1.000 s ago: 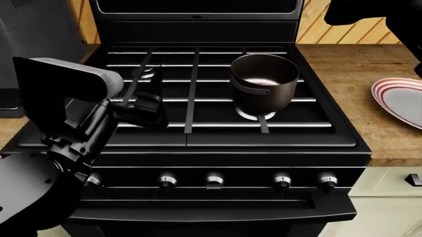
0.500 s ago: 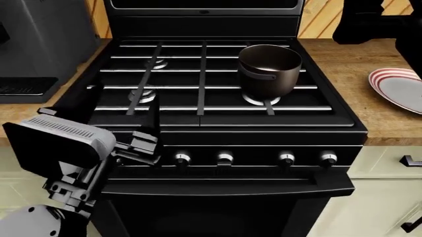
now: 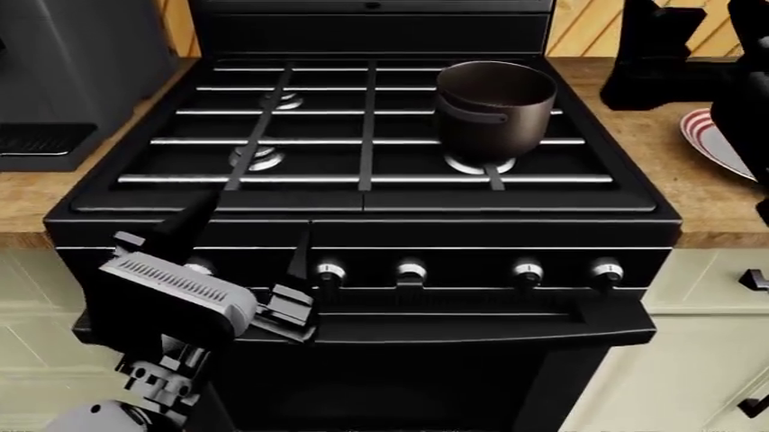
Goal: Frozen meat rests on a plate on the counter. Retrieve the meat and place it in a pot on a burner. Then turn the burner on.
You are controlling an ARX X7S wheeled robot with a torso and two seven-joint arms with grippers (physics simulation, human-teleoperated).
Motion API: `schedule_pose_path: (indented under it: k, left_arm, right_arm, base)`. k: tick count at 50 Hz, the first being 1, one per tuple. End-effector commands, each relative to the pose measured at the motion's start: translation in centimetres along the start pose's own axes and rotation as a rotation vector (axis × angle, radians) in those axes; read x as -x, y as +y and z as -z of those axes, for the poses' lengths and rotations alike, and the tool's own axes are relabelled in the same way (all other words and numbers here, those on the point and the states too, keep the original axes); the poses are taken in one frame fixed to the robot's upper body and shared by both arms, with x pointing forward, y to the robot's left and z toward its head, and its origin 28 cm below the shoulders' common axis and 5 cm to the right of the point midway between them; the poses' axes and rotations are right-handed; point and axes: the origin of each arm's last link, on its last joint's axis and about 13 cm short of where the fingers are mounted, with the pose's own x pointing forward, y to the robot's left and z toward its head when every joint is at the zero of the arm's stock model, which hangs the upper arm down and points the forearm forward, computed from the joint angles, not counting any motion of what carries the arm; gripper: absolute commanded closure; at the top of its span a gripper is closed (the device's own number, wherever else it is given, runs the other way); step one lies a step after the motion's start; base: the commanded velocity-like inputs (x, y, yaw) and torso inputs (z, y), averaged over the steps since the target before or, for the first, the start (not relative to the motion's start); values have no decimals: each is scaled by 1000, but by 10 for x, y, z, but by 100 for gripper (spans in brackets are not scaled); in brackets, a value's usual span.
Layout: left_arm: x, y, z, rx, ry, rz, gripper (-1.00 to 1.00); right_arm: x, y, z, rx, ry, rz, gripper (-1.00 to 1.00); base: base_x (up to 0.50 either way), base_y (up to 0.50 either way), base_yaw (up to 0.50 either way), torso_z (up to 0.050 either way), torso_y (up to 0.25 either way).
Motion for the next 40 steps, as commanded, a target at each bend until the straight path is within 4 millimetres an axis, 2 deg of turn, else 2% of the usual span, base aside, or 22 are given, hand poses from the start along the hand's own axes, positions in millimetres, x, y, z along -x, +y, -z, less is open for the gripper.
schedule_pose_path:
  k: [1,12,20,40]
  left_arm:
    - [4,-3,11,-4,19,8,-100]
    - [15,-9,26,26,18,15,-100]
    - [22,-11,22,41,4,24,-100]
    - [25,-12,13,9,-27,59,-100]
  right_arm:
    - [5,-1,12,-9,12,45,-100]
    - [28,6,32,-4,12,102,-100]
    - [42,14,40,-26,17,111,-100]
    - [53,12,45,-54,49,111,-100]
  base:
    - [0,0,0,-50,0]
    - [0,0,0,-50,0]
    - [0,0,0,-50,0]
    - [0,0,0,-50,0]
